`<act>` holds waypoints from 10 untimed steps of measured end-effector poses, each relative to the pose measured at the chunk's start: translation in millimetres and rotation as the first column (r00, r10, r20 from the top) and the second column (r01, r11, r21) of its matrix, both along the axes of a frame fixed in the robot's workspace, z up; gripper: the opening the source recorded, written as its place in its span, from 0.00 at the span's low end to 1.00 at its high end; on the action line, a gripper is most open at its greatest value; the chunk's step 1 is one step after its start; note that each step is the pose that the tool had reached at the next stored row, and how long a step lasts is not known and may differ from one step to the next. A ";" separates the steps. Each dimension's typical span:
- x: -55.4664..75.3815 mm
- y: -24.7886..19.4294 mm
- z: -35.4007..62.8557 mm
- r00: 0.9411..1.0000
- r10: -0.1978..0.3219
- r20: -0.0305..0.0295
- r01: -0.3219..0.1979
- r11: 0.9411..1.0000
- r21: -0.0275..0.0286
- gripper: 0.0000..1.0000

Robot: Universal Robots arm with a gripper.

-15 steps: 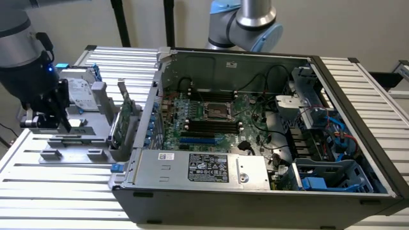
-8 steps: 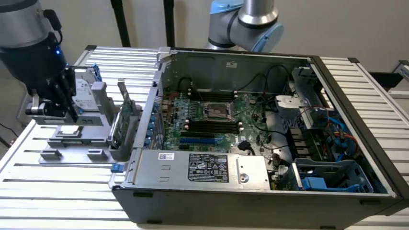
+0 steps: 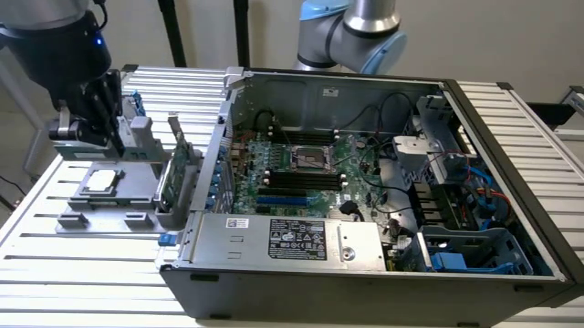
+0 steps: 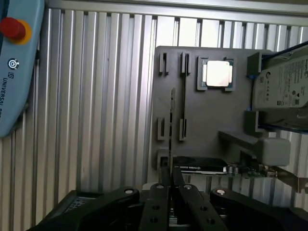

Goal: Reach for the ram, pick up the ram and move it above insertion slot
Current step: 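Pick up the ram and move it above insertion slot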

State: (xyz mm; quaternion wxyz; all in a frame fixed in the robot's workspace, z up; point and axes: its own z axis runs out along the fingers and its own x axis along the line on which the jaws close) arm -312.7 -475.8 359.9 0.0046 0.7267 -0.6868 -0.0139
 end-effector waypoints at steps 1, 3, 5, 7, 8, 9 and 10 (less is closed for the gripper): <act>3.9 0.0 4.5 1.000 0.000 0.000 0.000 1.000 0.001 0.14; 11.9 0.0 13.5 1.000 0.001 -0.001 -0.001 1.000 0.003 0.14; 20.2 0.0 22.5 1.000 0.001 -0.001 -0.001 1.000 0.004 0.14; 29.2 0.0 31.6 1.000 0.001 -0.003 -0.001 1.000 0.004 0.14; 34.0 0.0 36.2 1.000 0.001 -0.003 -0.001 1.000 0.004 0.14; 38.6 0.0 39.2 1.000 0.001 -0.004 -0.001 1.000 0.004 0.14; 42.8 0.0 41.0 1.000 0.001 -0.004 -0.001 1.000 0.004 0.14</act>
